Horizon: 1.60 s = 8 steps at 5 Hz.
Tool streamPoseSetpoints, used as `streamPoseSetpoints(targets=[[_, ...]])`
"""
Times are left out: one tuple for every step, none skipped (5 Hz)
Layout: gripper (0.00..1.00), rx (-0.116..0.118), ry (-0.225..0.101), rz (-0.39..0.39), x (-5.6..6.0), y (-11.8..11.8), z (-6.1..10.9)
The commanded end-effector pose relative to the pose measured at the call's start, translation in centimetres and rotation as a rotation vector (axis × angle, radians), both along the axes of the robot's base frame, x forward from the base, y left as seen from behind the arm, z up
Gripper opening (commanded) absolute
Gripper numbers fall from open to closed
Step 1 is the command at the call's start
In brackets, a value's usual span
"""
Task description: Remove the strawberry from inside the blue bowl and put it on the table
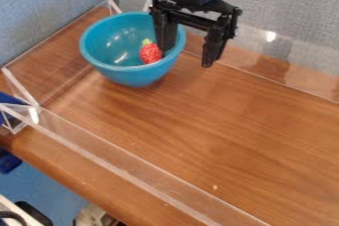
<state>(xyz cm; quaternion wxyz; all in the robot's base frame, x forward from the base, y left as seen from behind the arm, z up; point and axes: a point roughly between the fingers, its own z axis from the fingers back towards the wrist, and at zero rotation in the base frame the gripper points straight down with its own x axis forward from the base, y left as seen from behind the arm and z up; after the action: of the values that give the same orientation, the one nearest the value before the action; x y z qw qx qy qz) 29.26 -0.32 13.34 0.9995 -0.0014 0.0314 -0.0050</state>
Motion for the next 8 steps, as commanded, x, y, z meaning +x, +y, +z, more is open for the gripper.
streamPoseSetpoints(targets=[[1.00,0.003,0.010,0.016,0.2,0.8,-0.6],[1.00,0.003,0.014,0.055,0.7,2.8,-0.9],[1.00,-0.002,0.000,0.059,2.5,2.0,-1.2],[1.00,0.004,-0.004,0.088,3.3,3.7,-1.3],[1.00,0.012,-0.009,0.123,3.7,5.3,-1.4],[1.00,0.021,-0.011,0.155,4.0,6.6,-1.7],[1.00,0.031,-0.005,0.183,4.2,7.8,-2.1],[1.00,0.039,0.001,0.206,4.5,8.6,-2.6]])
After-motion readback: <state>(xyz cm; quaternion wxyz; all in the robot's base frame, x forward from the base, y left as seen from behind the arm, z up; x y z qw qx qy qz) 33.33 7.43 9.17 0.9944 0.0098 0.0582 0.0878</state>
